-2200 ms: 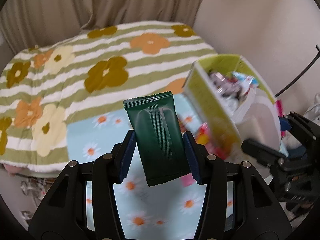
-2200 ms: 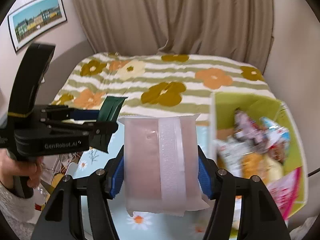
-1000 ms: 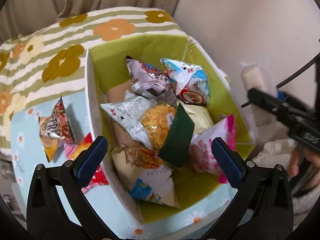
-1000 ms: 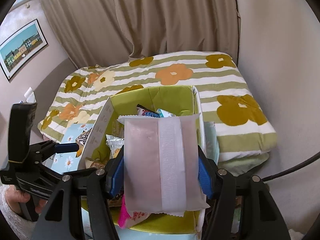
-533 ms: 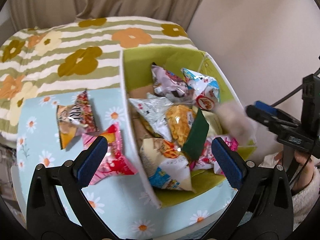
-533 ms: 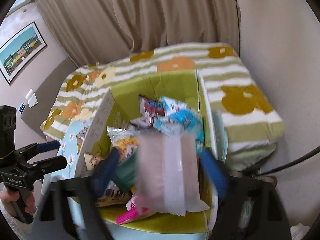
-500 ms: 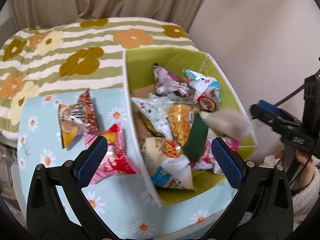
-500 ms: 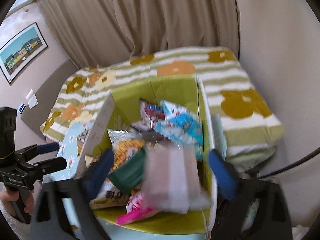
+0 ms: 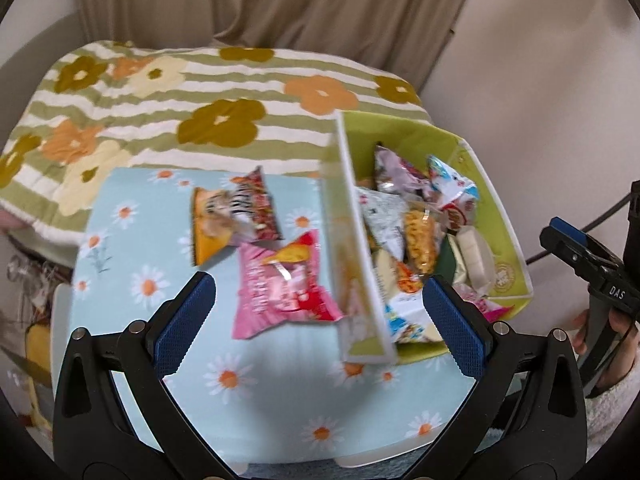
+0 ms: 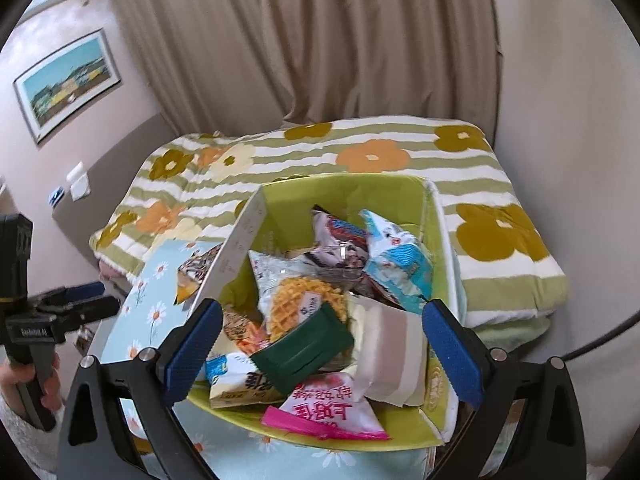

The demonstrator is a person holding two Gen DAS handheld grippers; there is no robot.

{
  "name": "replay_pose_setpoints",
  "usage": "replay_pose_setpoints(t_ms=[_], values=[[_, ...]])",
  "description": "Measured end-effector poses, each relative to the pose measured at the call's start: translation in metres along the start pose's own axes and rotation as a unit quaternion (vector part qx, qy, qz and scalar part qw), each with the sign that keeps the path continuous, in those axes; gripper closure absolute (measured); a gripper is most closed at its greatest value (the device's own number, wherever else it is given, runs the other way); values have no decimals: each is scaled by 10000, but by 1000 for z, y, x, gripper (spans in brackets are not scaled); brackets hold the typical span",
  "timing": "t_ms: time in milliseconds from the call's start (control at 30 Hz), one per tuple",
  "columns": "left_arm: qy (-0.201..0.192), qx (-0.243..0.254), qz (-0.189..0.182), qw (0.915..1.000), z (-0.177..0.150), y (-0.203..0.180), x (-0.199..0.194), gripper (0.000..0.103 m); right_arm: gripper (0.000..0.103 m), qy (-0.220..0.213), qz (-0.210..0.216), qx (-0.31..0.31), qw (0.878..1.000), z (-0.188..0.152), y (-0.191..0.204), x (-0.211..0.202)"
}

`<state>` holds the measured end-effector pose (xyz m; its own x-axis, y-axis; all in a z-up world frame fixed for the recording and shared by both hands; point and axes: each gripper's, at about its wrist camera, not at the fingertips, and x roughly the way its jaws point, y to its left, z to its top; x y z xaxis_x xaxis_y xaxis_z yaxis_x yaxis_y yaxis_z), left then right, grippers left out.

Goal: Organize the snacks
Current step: 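Move both tools back over the last snacks on the table, then grasp the TATRE chip bag with the left tool while the right tool grasps the pink marshmallow bag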

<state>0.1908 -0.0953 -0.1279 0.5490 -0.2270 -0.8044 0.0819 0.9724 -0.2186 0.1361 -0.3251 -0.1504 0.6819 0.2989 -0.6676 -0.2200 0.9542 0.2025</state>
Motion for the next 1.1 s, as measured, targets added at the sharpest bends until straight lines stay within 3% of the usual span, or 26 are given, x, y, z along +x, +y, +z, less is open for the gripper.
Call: replay_pose_setpoints(t_ms=[300, 467, 700, 867, 1100], values=[[-125, -144, 193, 9996, -6, 49, -21, 0, 4, 92, 416, -367, 9984, 5, 52, 11], [-91, 58, 153, 9998, 4, 75, -16, 0, 4, 147, 368, -598, 9974, 3, 93, 25], [211, 583, -174, 9979, 33, 110, 3, 0, 4, 284, 194, -461, 9983, 3, 148, 57], [503, 1149, -476, 9910, 60, 126, 24, 0, 4, 301, -314, -318, 9985, 3, 184, 81], [910, 2115, -981, 9682, 92, 134, 63, 0, 4, 419, -1033, -239, 9935, -8, 220, 114]])
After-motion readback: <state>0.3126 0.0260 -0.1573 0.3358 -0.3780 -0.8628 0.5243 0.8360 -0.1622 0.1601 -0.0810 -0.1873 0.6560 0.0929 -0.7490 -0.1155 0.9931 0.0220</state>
